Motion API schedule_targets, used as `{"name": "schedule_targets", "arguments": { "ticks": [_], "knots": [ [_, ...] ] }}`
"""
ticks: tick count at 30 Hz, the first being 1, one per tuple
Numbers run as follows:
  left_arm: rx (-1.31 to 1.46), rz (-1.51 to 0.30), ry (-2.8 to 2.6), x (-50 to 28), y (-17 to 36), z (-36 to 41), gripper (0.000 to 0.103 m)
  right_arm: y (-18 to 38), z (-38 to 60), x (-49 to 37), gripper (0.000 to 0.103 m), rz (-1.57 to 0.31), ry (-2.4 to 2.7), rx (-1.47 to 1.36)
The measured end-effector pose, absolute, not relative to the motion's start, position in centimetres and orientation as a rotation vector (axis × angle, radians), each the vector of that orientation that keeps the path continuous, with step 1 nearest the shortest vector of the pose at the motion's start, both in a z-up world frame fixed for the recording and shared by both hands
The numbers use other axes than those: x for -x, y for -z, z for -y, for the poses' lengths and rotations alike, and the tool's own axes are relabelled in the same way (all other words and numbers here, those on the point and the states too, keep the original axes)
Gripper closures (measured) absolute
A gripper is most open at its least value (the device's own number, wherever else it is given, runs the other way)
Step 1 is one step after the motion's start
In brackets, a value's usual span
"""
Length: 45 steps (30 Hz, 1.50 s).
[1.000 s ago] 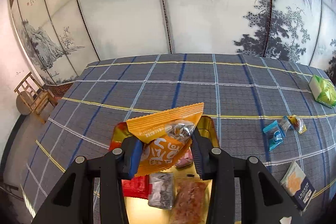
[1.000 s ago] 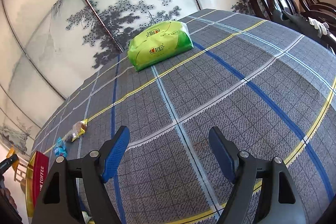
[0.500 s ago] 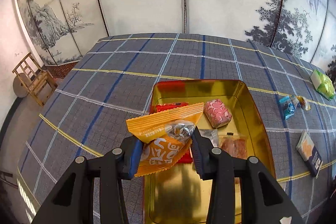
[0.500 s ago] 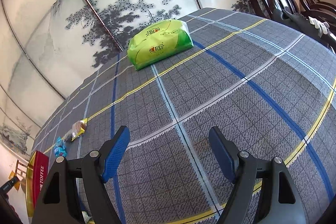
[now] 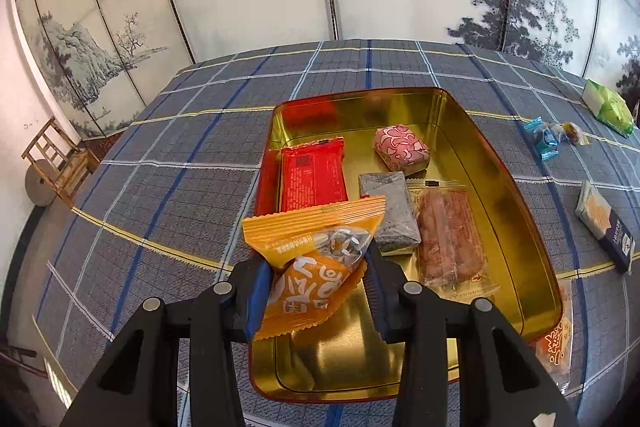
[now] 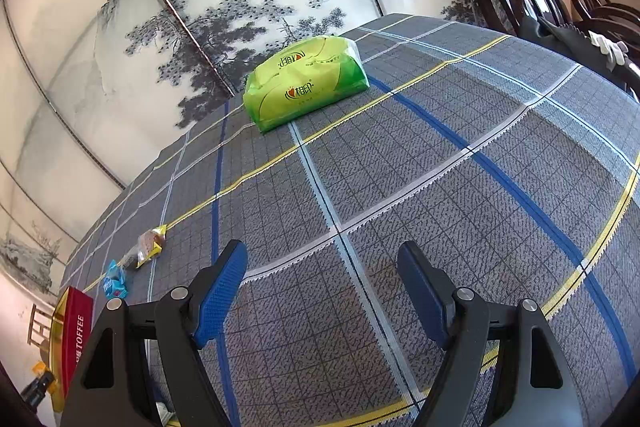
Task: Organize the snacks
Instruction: 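Carry the orange bag with the left gripper over the tin, then lower the orange bag into the tin and open the left gripper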
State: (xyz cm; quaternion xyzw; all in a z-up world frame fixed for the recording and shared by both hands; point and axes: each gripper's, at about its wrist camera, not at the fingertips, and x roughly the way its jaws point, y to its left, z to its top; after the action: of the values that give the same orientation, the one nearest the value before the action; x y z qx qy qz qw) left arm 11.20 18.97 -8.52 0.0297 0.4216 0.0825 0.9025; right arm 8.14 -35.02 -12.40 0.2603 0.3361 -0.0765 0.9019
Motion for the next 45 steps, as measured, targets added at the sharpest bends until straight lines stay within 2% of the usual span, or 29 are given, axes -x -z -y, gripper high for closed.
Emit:
{"name": "schedule_targets", "arguments": {
  "ticks": [27,34,37,42,44,45],
  "knots": [
    [-0.039,-0.949,-0.264,-14.7,11.3,-21.3,0.065,12.3,35.4,-7.7,0.025,-0.698,0.156,-0.539],
    [-0.065,-0.942,-0.241,-13.1,11.5,-20.2,0.064,12.2,35.4,-7.8,0.025,-0.699,0.156,-0.538],
    [-0.081,-0.951,-0.251,-13.3,12.1,-20.3,0.056,12.2,35.4,-7.6,0.025,-0.7,0.157,-0.537],
    [-0.068,-0.942,-0.239,-13.2,12.1,-20.3,0.052,12.2,35.4,-7.8,0.025,-0.699,0.156,-0.539],
    [-0.045,-0.929,-0.243,-13.1,11.8,-20.6,0.036,12.2,35.4,-7.8,0.025,-0.701,0.157,-0.537],
    [-0.033,-0.921,-0.234,-13.1,11.5,-20.7,0.033,12.2,35.4,-7.7,0.025,-0.701,0.157,-0.537]
  ]
}}
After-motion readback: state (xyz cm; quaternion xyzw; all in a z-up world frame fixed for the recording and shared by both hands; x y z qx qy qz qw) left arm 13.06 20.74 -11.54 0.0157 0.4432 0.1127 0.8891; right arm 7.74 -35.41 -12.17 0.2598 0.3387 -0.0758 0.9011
